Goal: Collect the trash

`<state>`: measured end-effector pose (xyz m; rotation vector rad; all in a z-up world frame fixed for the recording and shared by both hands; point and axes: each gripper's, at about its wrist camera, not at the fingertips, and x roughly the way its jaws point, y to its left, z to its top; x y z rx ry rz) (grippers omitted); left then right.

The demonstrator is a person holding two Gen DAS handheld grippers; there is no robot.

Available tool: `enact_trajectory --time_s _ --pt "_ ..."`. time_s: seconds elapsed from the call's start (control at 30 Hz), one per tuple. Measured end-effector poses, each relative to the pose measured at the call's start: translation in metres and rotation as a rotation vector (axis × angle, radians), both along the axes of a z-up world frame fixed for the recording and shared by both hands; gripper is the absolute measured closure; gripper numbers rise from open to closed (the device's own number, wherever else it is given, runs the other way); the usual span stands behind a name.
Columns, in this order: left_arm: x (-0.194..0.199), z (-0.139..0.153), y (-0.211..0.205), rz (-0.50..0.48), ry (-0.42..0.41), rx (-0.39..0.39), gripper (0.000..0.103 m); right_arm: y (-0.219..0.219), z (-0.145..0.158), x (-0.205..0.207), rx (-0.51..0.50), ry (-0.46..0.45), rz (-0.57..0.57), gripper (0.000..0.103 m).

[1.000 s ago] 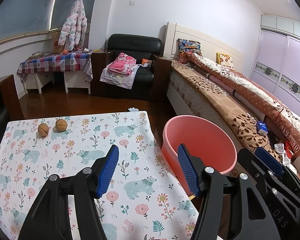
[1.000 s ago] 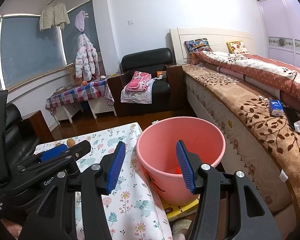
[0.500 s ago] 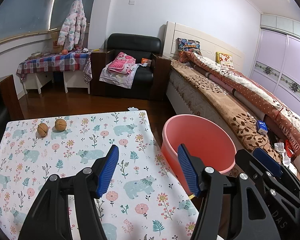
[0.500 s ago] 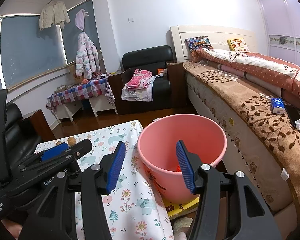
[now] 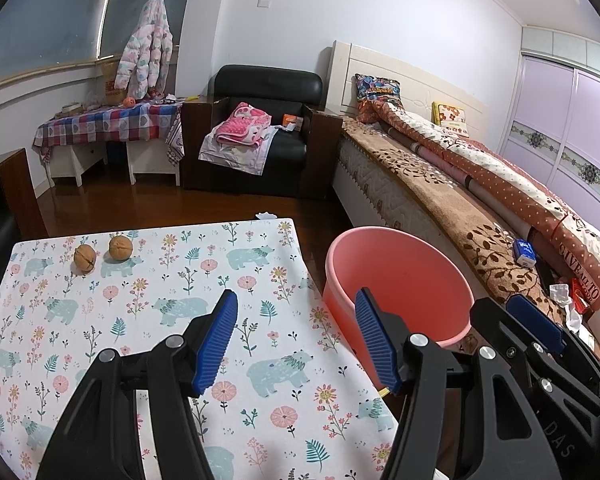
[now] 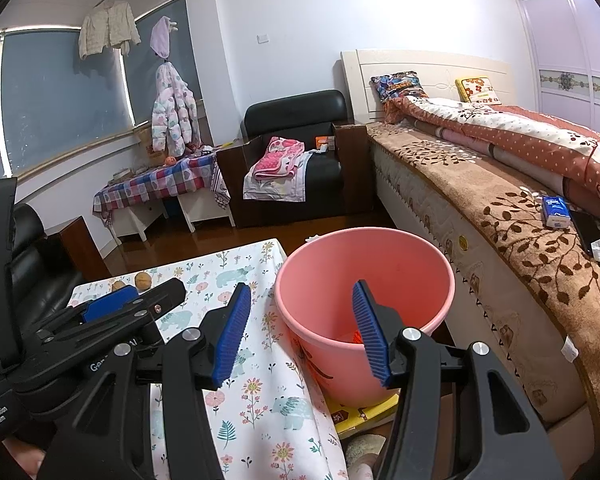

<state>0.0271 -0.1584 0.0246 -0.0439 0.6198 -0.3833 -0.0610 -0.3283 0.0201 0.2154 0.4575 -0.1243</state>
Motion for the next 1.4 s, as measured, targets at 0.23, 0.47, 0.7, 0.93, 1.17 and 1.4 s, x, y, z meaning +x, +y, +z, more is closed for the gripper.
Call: enact_trajectory --time_s 0.23,0.47,0.7,0.93,1.17,1.4 --pt "-0.0004 -0.0002 0.0003 0.001 0.001 -0.001 0.042 -0.0004 0.0008 0.0005 0.000 0.000 0.000 0.049" --pt "0.0003 0.0005 -0.0004 0.001 0.002 0.000 0.042 -0.0004 0.0012 0.0007 -0.001 0.001 0.000 0.049" --pt "0.0005 0.0010 -0.0008 0.000 0.001 0.001 0.042 -0.0003 0.0019 0.0008 0.000 0.001 0.000 0.049" --pt "0.0004 0.0000 -0.0010 0.000 0.004 0.001 0.042 -0.0003 0.0024 0.0011 0.001 0.002 0.000 0.049" --pt "-0.0015 -0.0022 -0.0013 -0.003 0.007 0.002 0.042 -0.0005 0.0028 0.0013 0.001 0.002 0.000 0.049" --pt "-0.0039 -0.0059 -0.0021 -0.005 0.011 0.004 0.042 -0.0019 -0.0013 0.0021 0.007 0.010 0.000 0.049"
